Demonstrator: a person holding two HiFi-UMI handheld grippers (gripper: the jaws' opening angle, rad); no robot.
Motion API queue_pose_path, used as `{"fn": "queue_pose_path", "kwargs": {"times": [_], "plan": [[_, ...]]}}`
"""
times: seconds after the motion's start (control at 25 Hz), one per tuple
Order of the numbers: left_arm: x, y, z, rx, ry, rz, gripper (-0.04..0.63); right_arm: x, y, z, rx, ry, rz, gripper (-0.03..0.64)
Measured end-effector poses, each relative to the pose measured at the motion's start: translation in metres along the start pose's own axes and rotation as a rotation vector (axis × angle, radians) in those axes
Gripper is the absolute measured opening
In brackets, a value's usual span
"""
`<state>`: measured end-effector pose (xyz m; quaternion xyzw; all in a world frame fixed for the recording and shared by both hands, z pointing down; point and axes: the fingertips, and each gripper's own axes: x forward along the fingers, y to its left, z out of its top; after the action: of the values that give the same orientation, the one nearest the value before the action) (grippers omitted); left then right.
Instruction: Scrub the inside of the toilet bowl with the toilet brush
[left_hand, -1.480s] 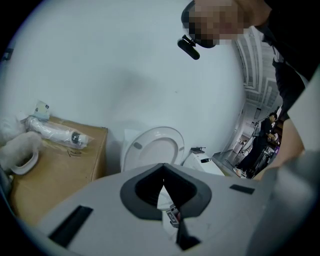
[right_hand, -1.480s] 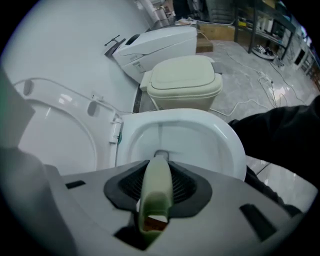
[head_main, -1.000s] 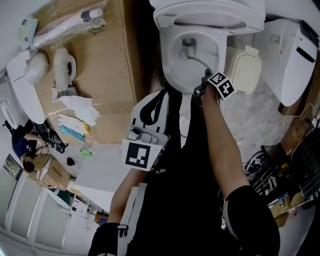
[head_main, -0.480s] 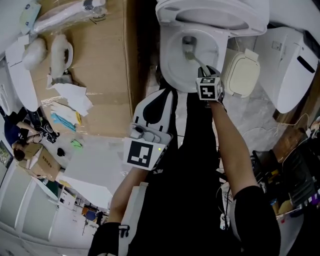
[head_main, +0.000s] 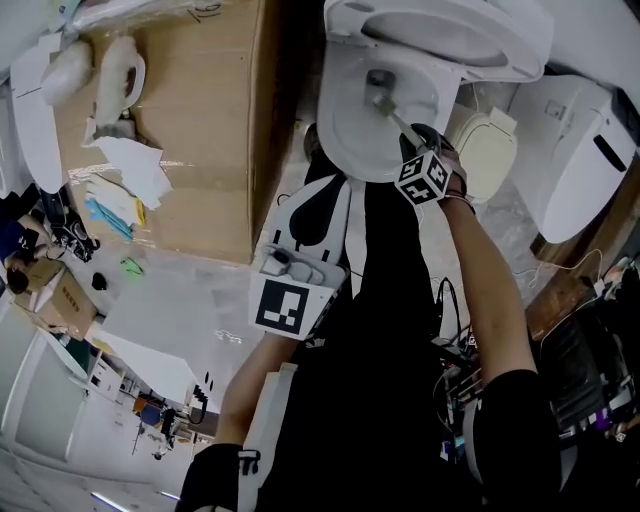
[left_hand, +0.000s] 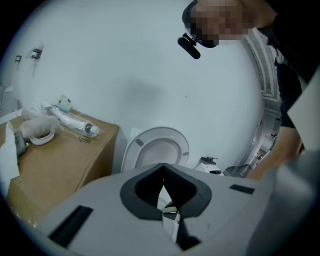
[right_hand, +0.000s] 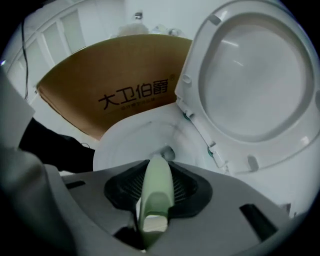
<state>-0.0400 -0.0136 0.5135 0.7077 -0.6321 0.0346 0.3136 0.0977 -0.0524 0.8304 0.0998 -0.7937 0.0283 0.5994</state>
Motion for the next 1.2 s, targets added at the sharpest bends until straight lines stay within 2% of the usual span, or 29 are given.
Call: {"fn": "queue_pose_path", "kwargs": {"times": [0.16,0.48,0.68,0.96,1.08,1.2], "plan": [[0.004,-0.002,-0.002,-0.018,-0.012,0.026,0.008,0.002,-0.003,0.001,-0.222,-0.01,0.02,0.121],[0.009,-0.002,-0.002,-0.034,-0.061,0.083,0.008,0.004,-0.026,0.006,-0.592,-0.037,0.01,0.121],[0.008,0.0,0.001,-0.066,-0.085,0.119,0.008,0.004,-0.028,0.012,-0.845,-0.04,0.041,0.121],[-0.001,0.013,0.004,-0.085,-0.125,0.18,0.008,0.012,-0.016,0.015,-1.282,-0.037,0.104,0.121],[-0.006,0.023,0.006,-0.095,-0.145,0.213,0.008,0.014,-0.01,0.024,-1.389,-0.041,0.123,0.121],[-0.011,0.027,0.007,-0.114,-0.168,0.235,0.008,0.012,-0.006,0.032,-1.442,-0.051,0.141,0.121]]}}
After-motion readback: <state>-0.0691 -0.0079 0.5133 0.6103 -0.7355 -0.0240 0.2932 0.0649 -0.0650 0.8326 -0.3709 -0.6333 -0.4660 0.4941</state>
